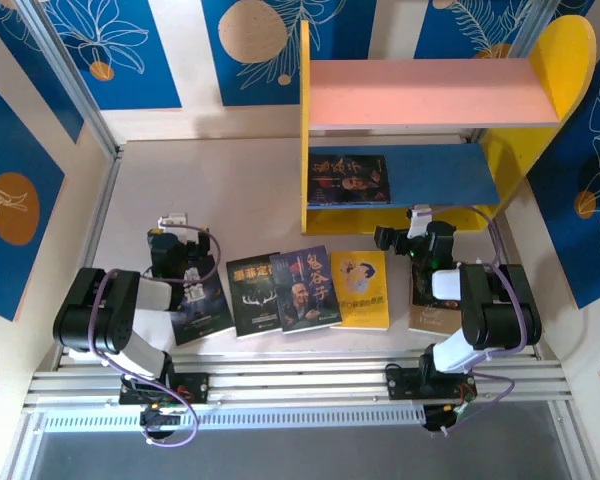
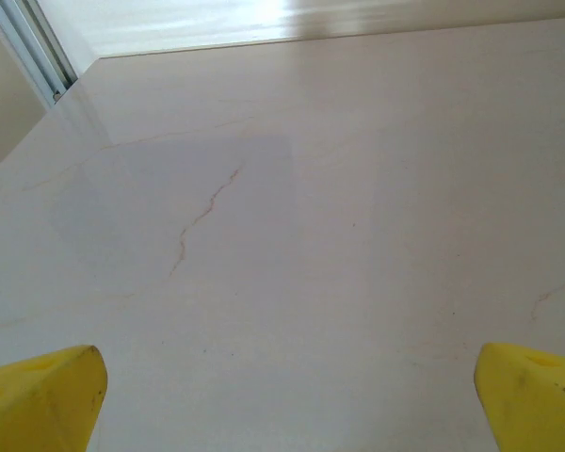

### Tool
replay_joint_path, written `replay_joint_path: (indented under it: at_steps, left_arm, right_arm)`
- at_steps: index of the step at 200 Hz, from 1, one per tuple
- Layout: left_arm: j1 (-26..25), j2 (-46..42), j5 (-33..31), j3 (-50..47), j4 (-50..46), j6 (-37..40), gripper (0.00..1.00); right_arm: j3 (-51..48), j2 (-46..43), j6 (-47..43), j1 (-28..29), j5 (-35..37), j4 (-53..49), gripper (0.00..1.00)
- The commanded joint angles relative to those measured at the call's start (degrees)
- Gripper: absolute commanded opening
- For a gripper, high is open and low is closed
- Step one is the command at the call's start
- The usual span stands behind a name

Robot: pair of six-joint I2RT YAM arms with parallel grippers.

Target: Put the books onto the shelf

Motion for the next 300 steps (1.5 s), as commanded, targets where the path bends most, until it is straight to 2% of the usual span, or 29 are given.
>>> replay_joint_path:
  at_steps: [1,172,204,230,242,252,268,282,300]
  left_arm:
    - [0.6,0.5,0.8,0.3,2.0,0.4,1.00]
    - [0.6,0.2,1.0,0.5,1.6,0.6,1.00]
    - [0.4,-5.4,-0.4,2.5,-6.8,0.5,1.00]
    - [-0.7,-13.8,-6.2,4.7,-16.7,-0.4,1.00]
    - [-1.0,-18.7,-10.0,6.1,-21.5,-3.9,1.00]
    - [-1.1,-23.0,-12.9,9.1,-29.9,-8.5,1.00]
    - [-1.7,-29.2,-10.9,14.0,-42.4,-11.9,1.00]
    - [-4.2,-34.6,-9.8,15.8,-46.4,-11.6,1.00]
    - [-9.0,-40.8,-13.4,16.7,-47.5,-12.4,1.00]
  right_arm:
    - [1.1,-0.6,-1.0,0.2,0.5,0.2,0.99]
    - [1.1,-0.5,-1.0,0.2,0.4,0.2,0.99]
    - [0.0,-2.8,1.0,-0.6,2.5,1.0,0.99]
    - [-1.4,-9.5,1.6,-0.9,3.7,-2.2,0.99]
    - [-1.2,-12.9,1.8,-0.9,4.3,-5.2,0.99]
    - [-1.1,-16.7,2.1,-0.7,5.2,-7.7,0.99]
    - [-0.4,-23.3,2.2,-0.3,5.6,-13.0,0.99]
    - [1.3,-29.5,2.1,0.6,6.3,-19.8,0.99]
    - [3.8,-36.5,4.1,1.7,4.6,-29.5,0.99]
